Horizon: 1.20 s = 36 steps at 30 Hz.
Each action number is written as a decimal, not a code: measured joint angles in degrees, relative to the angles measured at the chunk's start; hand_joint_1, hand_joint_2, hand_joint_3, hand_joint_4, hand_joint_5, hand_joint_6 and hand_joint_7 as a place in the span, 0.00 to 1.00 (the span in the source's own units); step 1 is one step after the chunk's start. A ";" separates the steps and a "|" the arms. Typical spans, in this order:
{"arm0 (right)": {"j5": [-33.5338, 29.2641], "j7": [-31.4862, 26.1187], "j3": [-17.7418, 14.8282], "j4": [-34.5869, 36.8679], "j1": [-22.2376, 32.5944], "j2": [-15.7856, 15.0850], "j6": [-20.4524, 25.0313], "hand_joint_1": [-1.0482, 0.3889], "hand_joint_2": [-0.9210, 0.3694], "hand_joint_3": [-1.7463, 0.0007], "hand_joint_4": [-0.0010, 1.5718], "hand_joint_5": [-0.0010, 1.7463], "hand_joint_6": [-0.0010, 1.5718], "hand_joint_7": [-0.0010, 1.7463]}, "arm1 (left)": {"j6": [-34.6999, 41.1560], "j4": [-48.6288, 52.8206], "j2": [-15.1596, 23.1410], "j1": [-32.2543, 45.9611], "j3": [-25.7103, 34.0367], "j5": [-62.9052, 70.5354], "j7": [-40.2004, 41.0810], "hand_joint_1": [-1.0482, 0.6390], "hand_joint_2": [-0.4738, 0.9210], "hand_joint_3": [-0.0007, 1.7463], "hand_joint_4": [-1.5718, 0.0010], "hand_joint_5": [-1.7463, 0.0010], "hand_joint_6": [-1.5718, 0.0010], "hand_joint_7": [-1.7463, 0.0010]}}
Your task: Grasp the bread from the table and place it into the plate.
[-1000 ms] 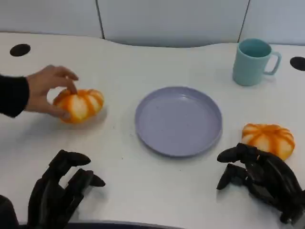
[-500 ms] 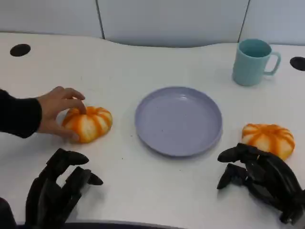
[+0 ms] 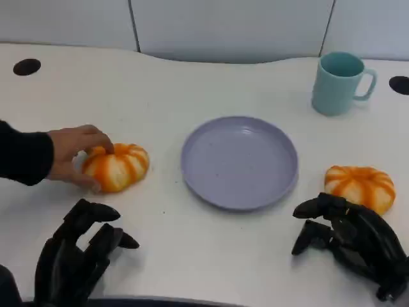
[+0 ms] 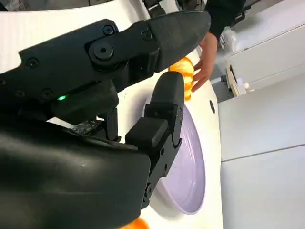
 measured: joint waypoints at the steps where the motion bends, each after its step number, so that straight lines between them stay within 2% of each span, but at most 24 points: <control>1: 0.01 -0.17 0.00 -0.02 0.00 0.00 -0.02 0.36 0.00 0.95 0.43 0.78 0.51 0.46 | 0.02 -0.01 0.00 0.01 0.00 0.00 0.00 0.24 1.00 0.02 0.76 0.00 0.80 0.11; 6: -0.07 -0.59 0.20 -0.17 0.08 0.03 -0.22 0.36 0.00 0.94 0.42 0.78 0.50 0.46 | 0.28 -0.23 -0.04 0.11 -0.06 0.05 0.03 0.24 1.00 0.01 0.75 0.00 0.81 0.09; 13: 0.00 -0.25 0.11 0.02 0.06 0.03 -0.20 0.37 0.00 0.94 0.43 0.79 0.50 0.46 | 0.26 -0.21 -0.06 0.11 -0.04 0.06 0.03 0.24 1.00 0.01 0.76 0.00 0.80 0.12; 25: -0.17 -1.01 0.30 0.19 0.01 0.04 -0.30 0.37 0.00 0.95 0.44 0.78 0.51 0.47 | 0.66 -0.39 -0.05 0.19 -0.12 0.15 0.04 0.26 1.00 0.02 0.77 0.00 0.86 0.06; 36: -0.10 -0.83 0.34 0.02 -0.01 0.04 -0.12 0.36 0.00 0.94 0.43 0.78 0.50 0.46 | 1.16 -0.53 -0.05 0.20 -0.11 0.18 0.14 0.25 1.00 0.02 0.78 0.00 0.85 0.07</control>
